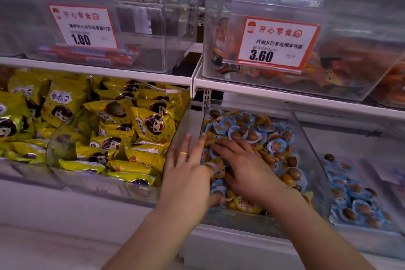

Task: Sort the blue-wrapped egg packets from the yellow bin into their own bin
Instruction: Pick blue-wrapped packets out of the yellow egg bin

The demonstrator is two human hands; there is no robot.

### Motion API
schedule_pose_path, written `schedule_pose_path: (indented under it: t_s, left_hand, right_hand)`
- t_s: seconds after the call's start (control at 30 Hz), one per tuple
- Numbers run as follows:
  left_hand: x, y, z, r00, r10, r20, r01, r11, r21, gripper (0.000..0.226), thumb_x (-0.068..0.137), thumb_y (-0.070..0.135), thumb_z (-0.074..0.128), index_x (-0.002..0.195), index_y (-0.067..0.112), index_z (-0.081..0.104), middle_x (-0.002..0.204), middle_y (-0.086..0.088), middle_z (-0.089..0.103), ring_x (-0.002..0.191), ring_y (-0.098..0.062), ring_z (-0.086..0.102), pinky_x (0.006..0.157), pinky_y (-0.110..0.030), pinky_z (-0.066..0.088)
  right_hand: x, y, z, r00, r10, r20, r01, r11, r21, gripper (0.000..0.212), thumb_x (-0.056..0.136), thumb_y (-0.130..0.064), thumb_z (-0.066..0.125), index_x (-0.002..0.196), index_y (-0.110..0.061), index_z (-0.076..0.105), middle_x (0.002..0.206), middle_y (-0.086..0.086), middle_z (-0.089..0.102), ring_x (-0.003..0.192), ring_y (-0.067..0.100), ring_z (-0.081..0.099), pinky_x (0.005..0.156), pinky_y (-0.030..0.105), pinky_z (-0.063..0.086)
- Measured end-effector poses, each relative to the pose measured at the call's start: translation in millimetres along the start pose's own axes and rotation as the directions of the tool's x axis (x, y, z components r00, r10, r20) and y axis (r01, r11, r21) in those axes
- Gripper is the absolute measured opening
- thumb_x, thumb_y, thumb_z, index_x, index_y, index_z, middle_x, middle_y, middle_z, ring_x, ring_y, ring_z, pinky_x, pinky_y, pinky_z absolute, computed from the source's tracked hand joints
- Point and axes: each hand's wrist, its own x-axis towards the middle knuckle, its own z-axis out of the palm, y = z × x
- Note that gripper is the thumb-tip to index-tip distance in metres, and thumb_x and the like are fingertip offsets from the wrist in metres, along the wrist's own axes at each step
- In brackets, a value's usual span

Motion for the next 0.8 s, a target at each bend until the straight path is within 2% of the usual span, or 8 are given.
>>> schedule_pose_path:
  t_s: [0.2,0.3,0.4,0.47,0.53,0.63,0.73,0.8]
  left_hand:
    - [0.2,-0.2,3.7,0.995,0.002,-0.099,-0.012,0.995,-0.1,0.039,0.072,0.053,0.063,0.107,0.037,0.069,0.164,0.008,-0.002,0.151,-0.024,-0.01,0.121,-0.053,0.001]
    - [1.3,-0.1,4.7,0.987,0.009,-0.158,-0.026,0.994,-0.108,0.031,0.072,0.053,0.06,0.096,0.034,0.069,0.164,0.003,0.01,0.152,-0.026,-0.004,0.121,-0.054,0.004]
    - [2.1,2.0,4.6,0.988,0.013,-0.154,-0.018,0.999,-0.034,0.045,0.075,0.065,0.058,0.109,0.037,0.067,0.165,0.001,0.009,0.151,-0.029,-0.01,0.12,-0.057,0.0]
    - [2.0,2.9,2.3,0.993,0.026,-0.119,-0.022,0.999,0.04,0.062,0.074,0.078,0.052,0.123,0.042,0.062,0.166,0.001,0.005,0.15,-0.033,-0.013,0.118,-0.059,-0.006]
    - [2.6,5.2,-0.3,0.996,0.052,-0.075,-0.043,0.992,0.116,0.067,0.076,0.08,0.05,0.133,0.044,0.054,0.166,-0.001,0.003,0.149,-0.037,-0.018,0.115,-0.062,-0.014]
    - [4.3,13.8,-0.8,0.996,0.078,-0.039,-0.07,0.984,0.162,0.057,0.084,0.063,0.059,0.136,0.04,0.052,0.167,-0.005,0.001,0.147,-0.038,-0.025,0.11,-0.063,-0.024]
    - [4.1,19.7,0.4,0.992,0.097,-0.085,-0.087,0.989,0.119,0.043,0.086,0.05,0.064,0.126,0.035,0.061,0.165,-0.002,0.015,0.15,-0.032,-0.017,0.112,-0.063,-0.021]
    - [2.7,18.8,-1.7,0.989,0.088,-0.115,-0.08,0.994,0.071,0.037,0.083,0.053,0.066,0.116,0.036,0.067,0.159,0.004,0.031,0.153,-0.027,-0.004,0.116,-0.061,-0.015]
  right_hand:
    - [-8.2,4.8,-2.6,0.989,0.044,-0.143,-0.044,0.999,0.002,0.046,0.083,-0.027,0.066,0.128,-0.028,0.058,0.121,-0.003,0.057,0.113,0.026,0.054,0.092,0.041,0.049]
    - [-16.0,9.6,-7.8,0.955,0.092,-0.282,-0.077,0.995,0.063,0.033,0.081,-0.02,0.063,0.114,-0.026,0.062,0.102,-0.003,0.067,0.084,0.021,0.066,0.067,0.034,0.054]
    - [-24.5,19.5,-14.9,0.907,0.257,-0.333,-0.182,0.953,0.242,0.029,0.081,-0.018,0.066,0.107,-0.03,0.065,0.069,-0.017,0.06,0.056,0.002,0.058,0.047,0.013,0.042]
    - [-29.2,25.7,-19.1,0.872,0.366,-0.324,-0.224,0.888,0.401,0.027,0.081,-0.018,0.067,0.104,-0.032,0.065,0.064,-0.018,0.059,0.057,0.0,0.06,0.045,0.013,0.042]
    - [-31.6,26.1,-25.4,0.811,0.488,-0.322,-0.221,0.766,0.603,0.024,0.083,-0.019,0.069,0.1,-0.035,0.065,0.07,-0.014,0.068,0.059,0.002,0.065,0.045,0.015,0.048]
    - [-32.3,21.4,-33.3,0.724,0.651,-0.229,-0.172,0.491,0.854,0.014,0.084,-0.018,0.07,0.094,-0.028,0.067,0.077,-0.012,0.073,0.061,0.008,0.07,0.048,0.024,0.055]
    - [-37.0,17.2,-35.8,0.731,0.683,-0.005,-0.174,0.194,0.965,0.016,0.088,-0.014,0.064,0.104,-0.014,0.067,0.078,0.009,0.075,0.058,0.024,0.072,0.047,0.029,0.053]
    - [-42.4,17.2,-35.2,0.744,0.661,0.096,-0.197,0.08,0.977,0.022,0.093,-0.008,0.057,0.114,-0.005,0.064,0.08,0.017,0.075,0.06,0.026,0.071,0.049,0.03,0.053]
